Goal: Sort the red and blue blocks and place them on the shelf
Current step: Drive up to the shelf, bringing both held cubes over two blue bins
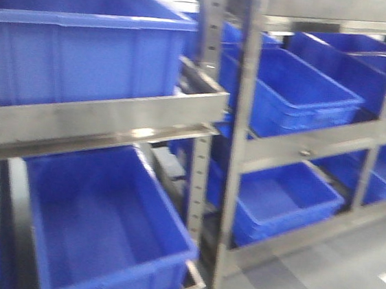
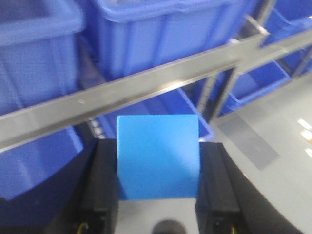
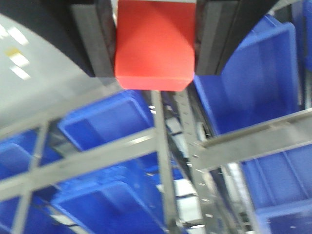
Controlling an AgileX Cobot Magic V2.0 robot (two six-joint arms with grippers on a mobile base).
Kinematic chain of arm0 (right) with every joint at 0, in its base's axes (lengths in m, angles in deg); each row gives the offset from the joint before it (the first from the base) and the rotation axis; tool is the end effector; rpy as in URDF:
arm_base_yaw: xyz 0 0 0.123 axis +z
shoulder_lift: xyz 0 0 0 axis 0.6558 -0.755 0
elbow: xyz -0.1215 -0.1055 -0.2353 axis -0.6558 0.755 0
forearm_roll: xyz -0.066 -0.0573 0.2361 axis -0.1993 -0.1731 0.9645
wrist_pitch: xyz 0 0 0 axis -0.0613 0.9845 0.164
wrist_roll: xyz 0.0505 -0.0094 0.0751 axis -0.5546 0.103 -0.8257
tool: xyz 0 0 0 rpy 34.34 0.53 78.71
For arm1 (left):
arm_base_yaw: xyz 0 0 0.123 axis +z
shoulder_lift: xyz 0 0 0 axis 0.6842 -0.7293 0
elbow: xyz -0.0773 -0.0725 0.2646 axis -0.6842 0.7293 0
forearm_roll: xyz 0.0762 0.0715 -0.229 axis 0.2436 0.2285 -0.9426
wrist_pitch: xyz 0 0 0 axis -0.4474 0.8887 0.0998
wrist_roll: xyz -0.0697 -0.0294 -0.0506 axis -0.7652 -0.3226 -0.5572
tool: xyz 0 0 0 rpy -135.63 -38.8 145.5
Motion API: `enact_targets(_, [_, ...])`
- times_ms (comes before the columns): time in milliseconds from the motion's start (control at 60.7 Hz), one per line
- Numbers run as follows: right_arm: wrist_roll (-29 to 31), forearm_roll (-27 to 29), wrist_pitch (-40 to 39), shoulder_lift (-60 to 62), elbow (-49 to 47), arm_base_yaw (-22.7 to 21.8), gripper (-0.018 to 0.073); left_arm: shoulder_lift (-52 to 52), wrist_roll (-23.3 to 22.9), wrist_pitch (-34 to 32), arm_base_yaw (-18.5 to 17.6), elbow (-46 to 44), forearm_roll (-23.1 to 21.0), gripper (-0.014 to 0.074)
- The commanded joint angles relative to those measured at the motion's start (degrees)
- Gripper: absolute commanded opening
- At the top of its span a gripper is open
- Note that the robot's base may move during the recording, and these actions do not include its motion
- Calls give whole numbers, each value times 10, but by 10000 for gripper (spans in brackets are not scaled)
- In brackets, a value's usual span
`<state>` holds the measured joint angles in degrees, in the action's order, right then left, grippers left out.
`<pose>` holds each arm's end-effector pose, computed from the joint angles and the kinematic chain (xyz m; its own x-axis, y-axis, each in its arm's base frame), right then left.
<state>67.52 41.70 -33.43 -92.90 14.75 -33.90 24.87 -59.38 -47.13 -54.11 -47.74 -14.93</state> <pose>0.1118 0.0150 0.2850 -0.2591 0.1056 -0.9601 -0.1000 0.9857 0.1354 0.1226 -0.0218 0.3107 -0.4428 -0.0785 -0.8932 0.1021 0.9853 -0.1373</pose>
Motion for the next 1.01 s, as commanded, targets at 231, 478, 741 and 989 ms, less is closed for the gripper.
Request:
enact_targets(231, [1, -5, -54, -1, -17, -4, 60, 2, -1, -46, 1, -17, 1, 127])
enact_targets(478, [1, -5, -54, -1, -17, -4, 60, 2, -1, -46, 1, -17, 1, 127])
enact_targets(741, [1, -5, -54, -1, -17, -4, 60, 2, -1, -46, 1, -17, 1, 127])
enact_targets(989, [1, -5, -54, -1, -17, -4, 60, 2, -1, -46, 1, -17, 1, 127])
